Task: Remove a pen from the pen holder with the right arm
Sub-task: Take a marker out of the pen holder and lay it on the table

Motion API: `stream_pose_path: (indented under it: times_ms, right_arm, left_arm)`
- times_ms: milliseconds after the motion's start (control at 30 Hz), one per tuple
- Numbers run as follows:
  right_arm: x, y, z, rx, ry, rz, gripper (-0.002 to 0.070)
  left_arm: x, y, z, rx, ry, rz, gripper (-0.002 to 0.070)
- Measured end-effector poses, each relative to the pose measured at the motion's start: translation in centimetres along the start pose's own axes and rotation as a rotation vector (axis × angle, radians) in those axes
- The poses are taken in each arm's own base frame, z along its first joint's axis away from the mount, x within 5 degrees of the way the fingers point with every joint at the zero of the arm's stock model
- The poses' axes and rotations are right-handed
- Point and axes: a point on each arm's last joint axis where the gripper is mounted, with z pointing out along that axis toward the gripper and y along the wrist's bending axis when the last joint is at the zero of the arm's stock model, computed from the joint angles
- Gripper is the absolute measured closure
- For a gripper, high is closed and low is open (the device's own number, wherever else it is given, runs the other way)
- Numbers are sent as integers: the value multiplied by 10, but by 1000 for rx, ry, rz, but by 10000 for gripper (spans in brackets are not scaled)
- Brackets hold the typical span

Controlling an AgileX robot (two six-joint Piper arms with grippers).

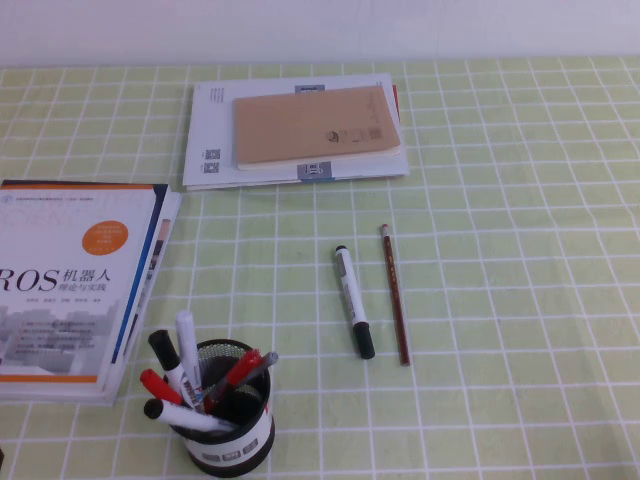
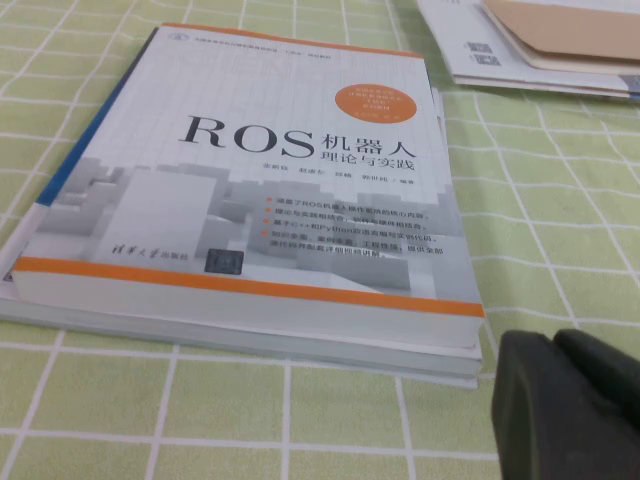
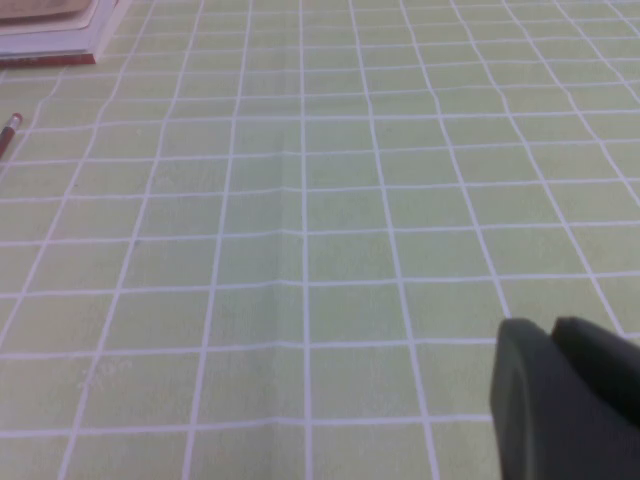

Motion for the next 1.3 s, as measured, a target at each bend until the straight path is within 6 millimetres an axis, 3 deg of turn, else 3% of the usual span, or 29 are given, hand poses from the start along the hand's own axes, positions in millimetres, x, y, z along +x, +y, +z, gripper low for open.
stream_pose_path:
  times_ms: [1033, 1300]
  right_arm:
    - [0, 0, 0, -2, 0, 4, 688]
    - [-4, 3, 0, -36, -42, 102, 688]
  left_arm:
    - [0, 0, 0, 0, 0, 0, 683]
    - [0, 0, 0, 0, 0, 0, 683]
